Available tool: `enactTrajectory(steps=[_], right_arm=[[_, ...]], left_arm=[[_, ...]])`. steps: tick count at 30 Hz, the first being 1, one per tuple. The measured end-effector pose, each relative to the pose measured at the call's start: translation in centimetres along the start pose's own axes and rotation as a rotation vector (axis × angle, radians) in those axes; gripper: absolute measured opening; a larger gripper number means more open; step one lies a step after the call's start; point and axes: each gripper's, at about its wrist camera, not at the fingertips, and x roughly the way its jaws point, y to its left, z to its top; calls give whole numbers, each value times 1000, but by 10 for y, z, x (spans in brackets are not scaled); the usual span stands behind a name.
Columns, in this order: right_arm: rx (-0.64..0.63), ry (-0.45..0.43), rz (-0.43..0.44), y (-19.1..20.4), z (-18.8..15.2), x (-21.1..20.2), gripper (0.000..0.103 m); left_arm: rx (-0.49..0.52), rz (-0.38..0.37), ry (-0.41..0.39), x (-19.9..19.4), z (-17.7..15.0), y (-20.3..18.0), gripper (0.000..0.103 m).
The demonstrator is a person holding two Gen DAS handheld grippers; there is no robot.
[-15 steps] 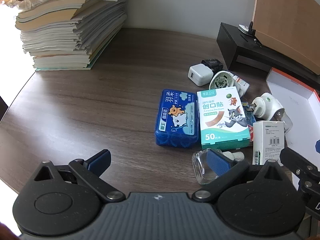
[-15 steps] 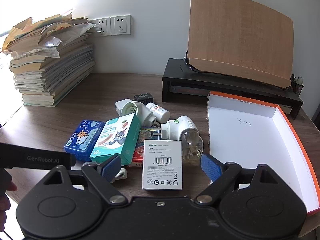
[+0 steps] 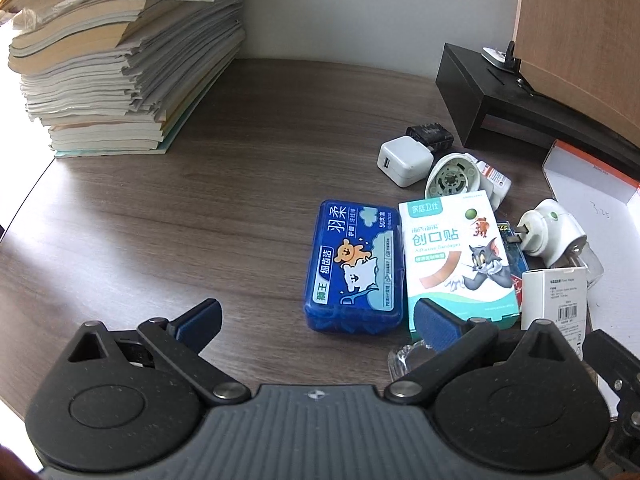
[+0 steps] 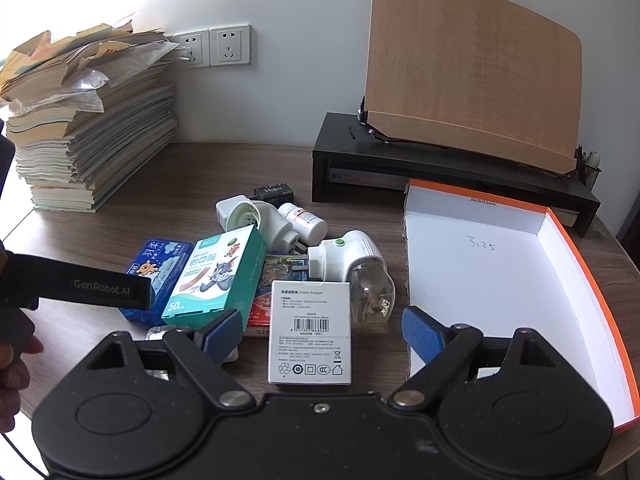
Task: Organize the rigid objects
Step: 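Reach both tools down and grasp the blue floss box with left and white adapter box with right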
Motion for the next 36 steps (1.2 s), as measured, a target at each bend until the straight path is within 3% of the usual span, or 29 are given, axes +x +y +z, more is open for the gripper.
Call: enactTrajectory(steps=[11, 22, 25, 28, 30, 32, 33, 36], right_arm=[[-9, 1, -32, -1, 0, 6, 102], [-68, 42, -16, 0, -5, 23, 102], [-82, 65, -16, 1, -5, 33, 102], [-77, 97, -15, 1, -5, 46, 101], [-54, 131, 13, -2, -6, 55, 101], [-42, 169, 46, -4, -6, 64, 87], [-37, 186, 56, -4, -5, 67, 71], [-14, 183, 65, -6, -4, 67, 71]], left_arm=[[-1, -25, 5, 30, 13, 2, 103], [55, 15, 11, 60, 20, 3, 101], [96, -2, -27, 59, 21, -2, 89], [113, -20, -53, 56, 22, -4, 64], [111, -31, -50, 55, 23, -3, 63], [105, -39, -53, 53, 21, -1, 63], [99, -41, -54, 52, 20, 1, 63], [84, -40, -67, 44, 17, 5, 63]])
